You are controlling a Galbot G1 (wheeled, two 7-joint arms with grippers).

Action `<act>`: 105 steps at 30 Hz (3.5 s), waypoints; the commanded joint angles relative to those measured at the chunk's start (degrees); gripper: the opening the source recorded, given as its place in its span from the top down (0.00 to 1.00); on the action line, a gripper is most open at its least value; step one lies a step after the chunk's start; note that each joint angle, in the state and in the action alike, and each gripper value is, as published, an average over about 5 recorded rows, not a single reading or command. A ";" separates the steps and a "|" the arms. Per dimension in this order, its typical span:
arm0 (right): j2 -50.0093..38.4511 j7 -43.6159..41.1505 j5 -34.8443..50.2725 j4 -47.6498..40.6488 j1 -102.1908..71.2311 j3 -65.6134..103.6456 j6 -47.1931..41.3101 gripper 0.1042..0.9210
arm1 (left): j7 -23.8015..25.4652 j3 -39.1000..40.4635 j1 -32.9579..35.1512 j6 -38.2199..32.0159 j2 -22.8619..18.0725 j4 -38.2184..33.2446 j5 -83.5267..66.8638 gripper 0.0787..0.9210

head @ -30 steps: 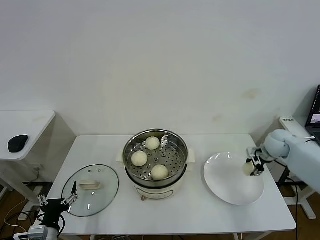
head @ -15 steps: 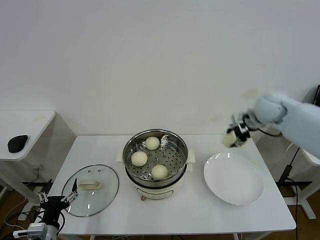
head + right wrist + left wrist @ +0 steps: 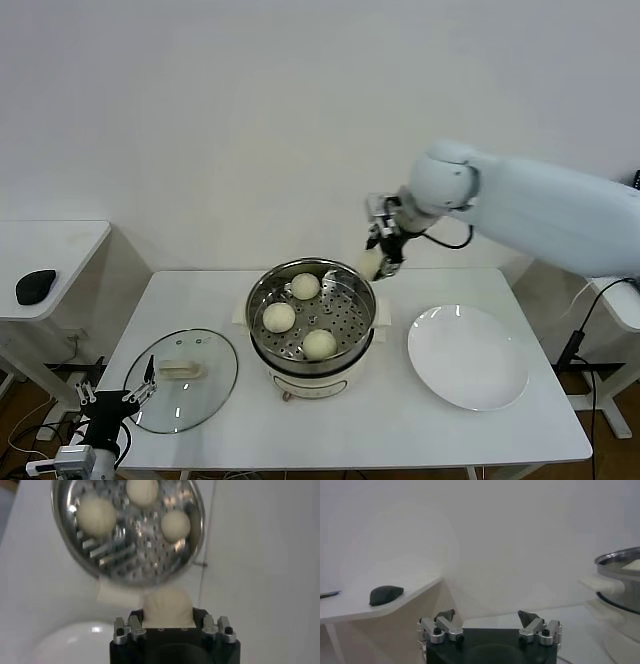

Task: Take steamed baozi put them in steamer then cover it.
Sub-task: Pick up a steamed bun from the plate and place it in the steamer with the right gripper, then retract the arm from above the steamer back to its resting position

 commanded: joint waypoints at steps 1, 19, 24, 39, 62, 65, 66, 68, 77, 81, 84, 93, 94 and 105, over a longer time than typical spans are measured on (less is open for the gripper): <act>11.75 5.05 2.89 -4.52 -5.79 -2.16 -8.93 0.38 | -0.01 -0.06 0.14 0.01 -0.26 -0.04 0.02 0.12; 11.94 7.55 1.48 -11.42 -13.82 0.64 -9.01 0.38 | 0.01 0.06 -0.04 -0.06 -0.78 0.67 0.25 0.12; 11.81 7.35 1.61 -11.86 -14.17 1.48 -8.99 0.38 | 0.02 0.17 -0.12 -0.06 -0.70 0.79 0.27 0.12; 2.14 7.12 5.73 0.08 -5.04 2.19 -8.98 0.14 | 0.01 0.60 -0.22 0.00 -0.62 0.49 0.41 0.12; -41.14 43.31 10.38 33.33 -59.94 54.85 5.29 0.12 | 0.12 2.90 -0.68 -0.26 -1.56 1.48 1.78 0.12; -37.35 46.30 5.28 32.60 -86.11 79.02 11.38 0.12 | 0.24 3.04 -0.51 -0.36 -1.83 1.66 2.04 0.12; -35.31 46.82 3.39 32.24 -92.13 84.70 12.94 0.12 | 0.30 3.10 -0.41 -0.39 -1.89 1.70 2.15 0.12; -29.83 47.67 -0.20 31.57 -101.10 93.85 15.87 0.12 | 0.44 3.17 -0.12 -0.42 -2.02 1.69 2.40 0.12; 2.29 46.21 -13.08 27.19 -118.10 115.25 31.73 0.12 | 0.77 3.31 0.45 -2.52 -2.41 2.72 5.47 0.12; 12.16 44.24 -14.18 23.95 -121.47 119.00 37.80 0.12 | -0.07 4.04 -0.04 -4.01 -2.46 4.08 11.72 0.12; 16.71 42.70 -13.14 22.67 -124.04 120.97 40.00 0.12 | -1.24 4.39 -0.44 -5.37 -1.99 5.34 19.41 0.12; 23.67 39.55 -10.22 24.73 -130.79 124.24 39.33 0.12 | -3.70 1.71 -1.82 -6.61 0.96 11.04 56.95 0.12; 24.02 39.60 -10.39 25.08 -131.31 124.31 39.27 0.12 | -3.40 1.17 -2.22 -6.59 1.43 11.89 60.97 0.12; 26.50 40.57 -12.56 24.93 -133.05 124.73 39.60 0.12 | 3.18 1.31 -4.90 -7.42 7.18 15.91 85.86 0.12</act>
